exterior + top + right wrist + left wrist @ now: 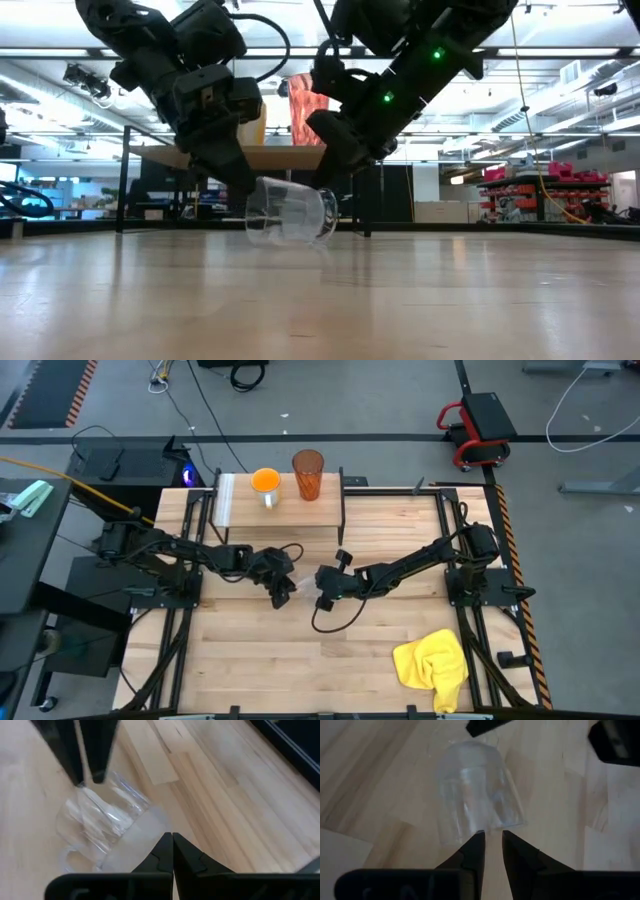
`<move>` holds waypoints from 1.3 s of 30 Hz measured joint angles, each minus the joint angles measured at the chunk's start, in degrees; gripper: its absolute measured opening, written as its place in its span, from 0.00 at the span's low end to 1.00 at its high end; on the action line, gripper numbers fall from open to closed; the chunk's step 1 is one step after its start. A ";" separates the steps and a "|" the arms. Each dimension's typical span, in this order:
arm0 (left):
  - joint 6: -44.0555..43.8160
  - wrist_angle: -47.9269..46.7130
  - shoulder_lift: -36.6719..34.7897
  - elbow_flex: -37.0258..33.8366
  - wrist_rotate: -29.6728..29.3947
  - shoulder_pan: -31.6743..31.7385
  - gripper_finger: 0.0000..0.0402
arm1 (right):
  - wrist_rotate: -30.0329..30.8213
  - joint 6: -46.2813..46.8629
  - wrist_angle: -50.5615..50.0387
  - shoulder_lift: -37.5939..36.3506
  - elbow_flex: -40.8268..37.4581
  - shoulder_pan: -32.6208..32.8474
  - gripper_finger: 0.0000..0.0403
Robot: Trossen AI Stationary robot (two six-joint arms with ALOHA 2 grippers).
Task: Stack small to large cups/mugs on shelf
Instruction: Put the transparent mug on the shelf
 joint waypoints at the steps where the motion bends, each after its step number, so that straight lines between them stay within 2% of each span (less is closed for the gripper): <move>1: 0.00 0.16 0.00 0.00 0.00 0.00 0.18 | 0.19 0.48 -0.31 0.00 -0.18 -0.05 0.01; 13: 0.53 2.89 0.00 0.00 -0.04 0.66 0.18 | -0.21 2.20 3.16 0.07 -4.34 -0.37 0.01; 25: 0.59 6.14 0.00 -0.02 -0.02 0.92 0.17 | -0.88 3.64 3.73 0.09 -4.70 -0.01 0.01; 34: 0.57 6.85 0.00 -0.02 0.40 0.92 0.17 | -1.01 4.48 6.82 4.93 -4.72 0.05 0.01; 39: 0.55 6.96 0.00 -0.02 0.44 0.92 0.17 | -0.83 4.21 8.54 5.18 -4.70 0.05 0.01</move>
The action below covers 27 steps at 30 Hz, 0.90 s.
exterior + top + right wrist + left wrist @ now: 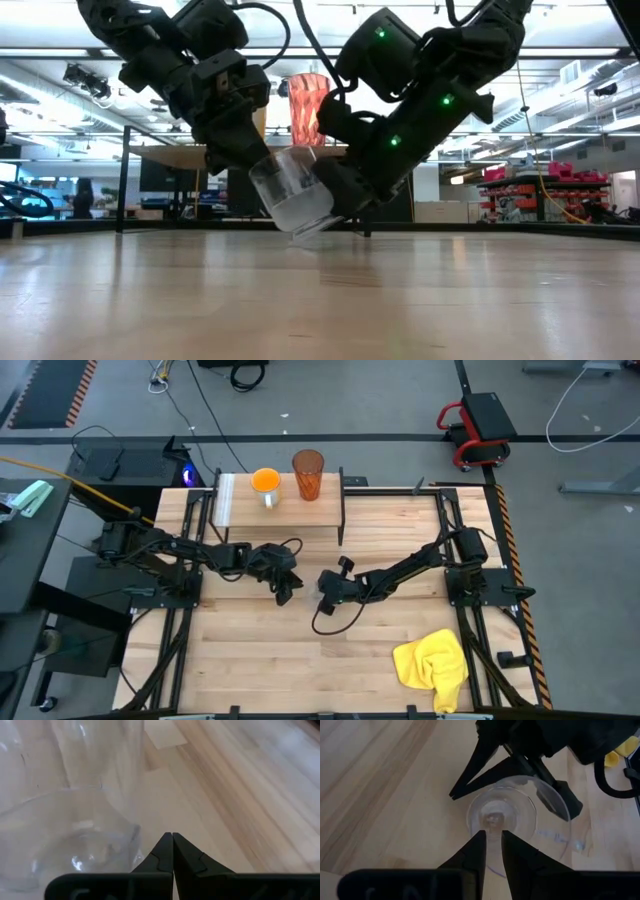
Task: Stack small to large cups/mugs on shelf
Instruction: Put the transparent mug on the shelf
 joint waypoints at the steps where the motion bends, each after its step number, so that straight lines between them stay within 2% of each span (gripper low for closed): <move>1: 0.00 0.13 0.00 0.00 0.02 -0.02 0.17 | -0.01 -0.01 -0.05 0.00 0.00 0.01 0.01; 17: -0.06 2.48 0.00 1.77 2.92 -0.79 0.17 | 0.02 0.29 1.83 0.00 0.00 -0.55 0.01; 27: 0.94 2.00 0.00 1.77 4.23 -0.84 0.17 | 0.23 0.29 -0.36 0.00 0.00 -0.50 0.02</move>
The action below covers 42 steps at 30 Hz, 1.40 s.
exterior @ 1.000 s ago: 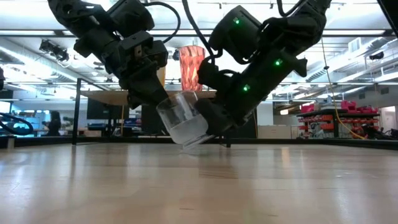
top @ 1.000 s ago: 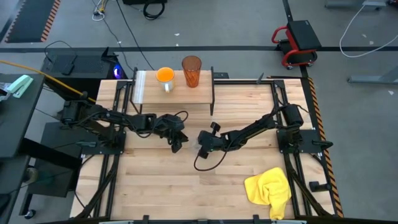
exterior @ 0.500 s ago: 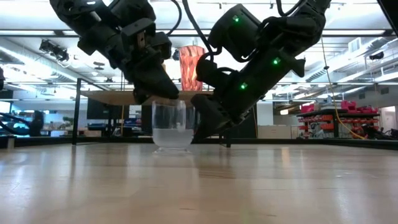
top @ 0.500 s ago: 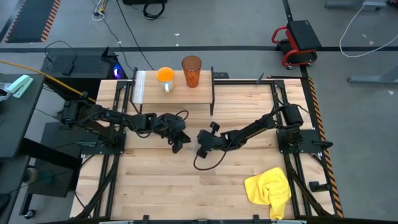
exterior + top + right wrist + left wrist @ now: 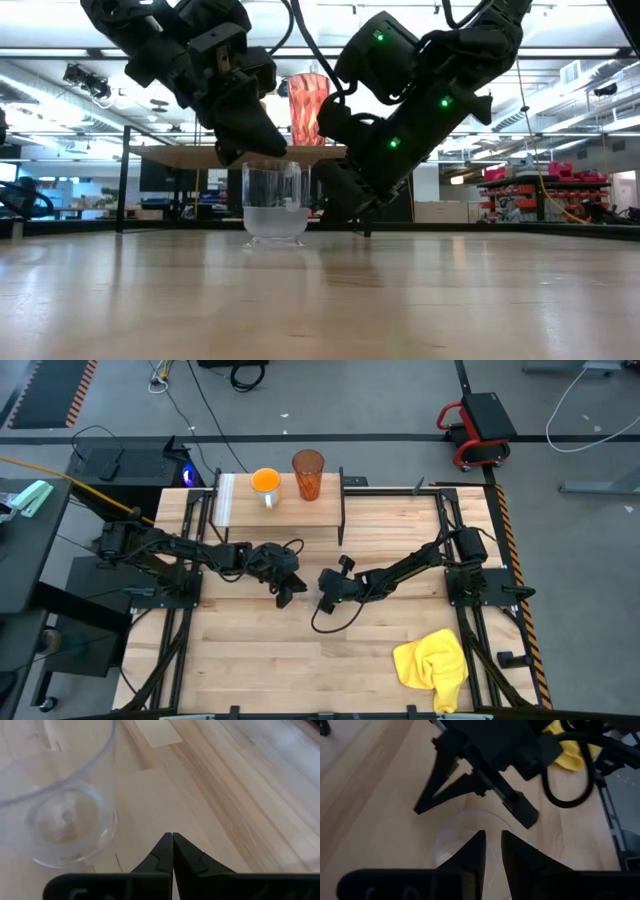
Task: Stack small to large cups/mugs on shelf
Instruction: Put the transparent mug on the shelf
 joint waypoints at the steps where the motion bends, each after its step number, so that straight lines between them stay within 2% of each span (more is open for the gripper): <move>1: 0.00 -0.02 0.00 0.00 0.35 -0.01 0.16 | 0.00 0.00 -0.17 0.00 0.00 0.00 0.03; 6: 0.07 -1.25 -0.71 0.00 0.71 -0.01 0.15 | 0.00 -0.02 -0.84 -0.06 0.00 0.00 0.04; 12: 0.68 -7.19 -5.05 -0.02 0.33 -0.03 0.15 | 0.01 -0.39 -2.07 -1.35 0.08 0.10 0.04; 18: 1.44 -14.31 -9.04 0.03 -6.08 -0.98 0.13 | 0.00 0.12 -4.20 -3.21 0.07 0.25 0.05; 27: 0.51 -18.95 -8.84 -0.04 -11.45 -4.29 0.14 | -0.01 3.05 -8.74 -3.43 0.04 1.56 0.05; 42: -2.11 -24.48 -8.87 0.00 -13.66 -5.30 0.12 | -1.79 5.01 -10.64 -3.43 0.04 2.78 0.07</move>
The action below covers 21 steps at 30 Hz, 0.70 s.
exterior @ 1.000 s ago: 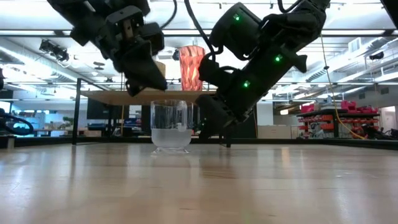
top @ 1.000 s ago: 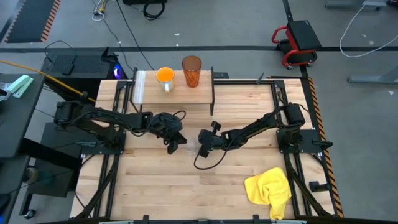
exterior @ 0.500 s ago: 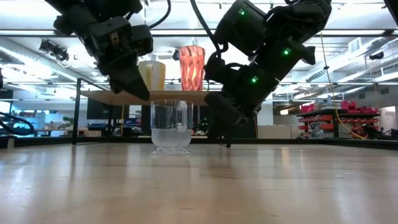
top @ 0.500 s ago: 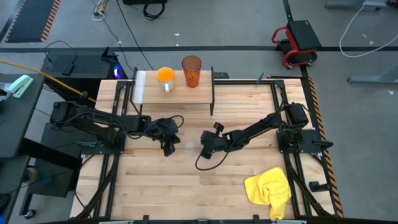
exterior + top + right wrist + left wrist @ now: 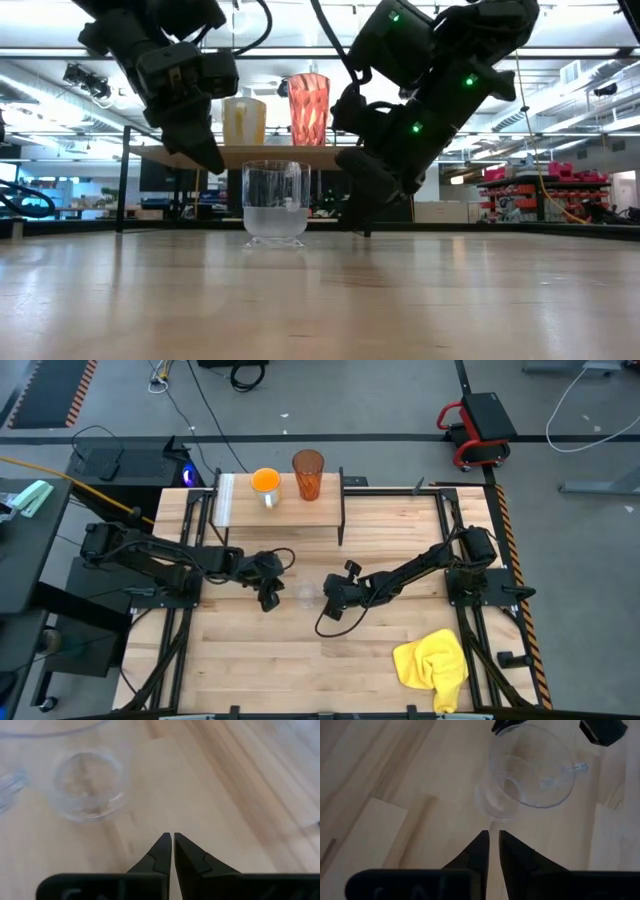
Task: Stack small to large cups/mugs on shelf
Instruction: Put the transparent mug on the shelf
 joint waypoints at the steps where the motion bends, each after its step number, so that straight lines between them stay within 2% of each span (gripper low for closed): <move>1: -0.32 0.10 0.00 0.00 -0.38 -0.42 0.13 | -0.14 0.14 0.07 0.00 0.00 0.28 0.07; 10: -2.51 1.42 1.85 0.00 -3.11 -4.71 0.14 | -2.50 -2.47 6.38 0.00 0.00 1.20 0.07; 21: -2.46 5.94 6.86 0.00 -4.81 -5.31 0.16 | -4.64 -4.87 11.08 0.02 0.00 0.98 0.07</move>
